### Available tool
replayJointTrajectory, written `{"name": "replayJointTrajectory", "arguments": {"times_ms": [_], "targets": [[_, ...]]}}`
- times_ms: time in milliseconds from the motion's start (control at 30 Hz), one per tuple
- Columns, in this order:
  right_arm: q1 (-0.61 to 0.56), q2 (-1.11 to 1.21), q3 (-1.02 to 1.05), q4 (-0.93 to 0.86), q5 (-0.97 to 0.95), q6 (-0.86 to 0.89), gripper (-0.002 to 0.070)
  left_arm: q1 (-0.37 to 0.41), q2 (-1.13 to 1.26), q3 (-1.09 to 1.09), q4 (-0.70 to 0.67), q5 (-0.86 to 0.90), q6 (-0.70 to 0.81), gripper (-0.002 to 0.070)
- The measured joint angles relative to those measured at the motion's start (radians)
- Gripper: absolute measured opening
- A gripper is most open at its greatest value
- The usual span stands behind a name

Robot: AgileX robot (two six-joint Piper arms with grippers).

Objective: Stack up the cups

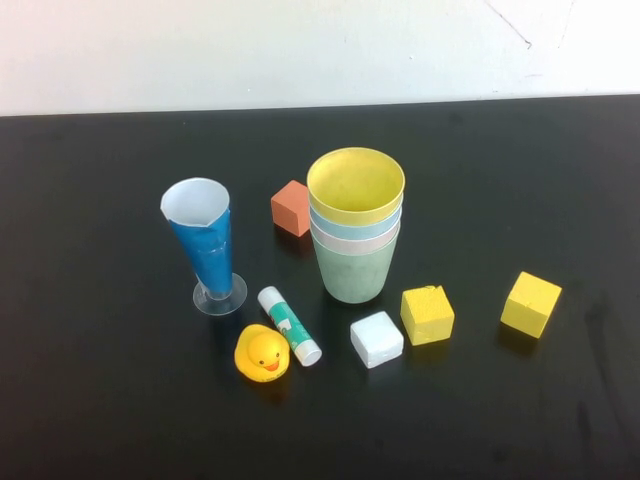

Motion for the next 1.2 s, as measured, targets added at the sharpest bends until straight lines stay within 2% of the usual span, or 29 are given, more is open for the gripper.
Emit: {"name": "replayJointTrajectory", "arguments": {"times_ms": [167, 567, 1200], "targets": [[0.0, 0.0, 0.0, 0.0, 0.0, 0.0, 0.0019, 0.027, 0.0, 0.088, -0.059, -0.092, 0.036, -0.0001], [0.0, 0.0, 0.0, -0.002, 0.0, 0.0, 0.0019, -0.101, 0.0, 0.093, -0.116, -0.109, 0.114, -0.0001], [0.0, 0.0, 0.0, -0.002, 0.0, 0.0, 0.0019, -0.101, 0.0, 0.093, -0.119, -0.107, 0.119, -0.0001]]}}
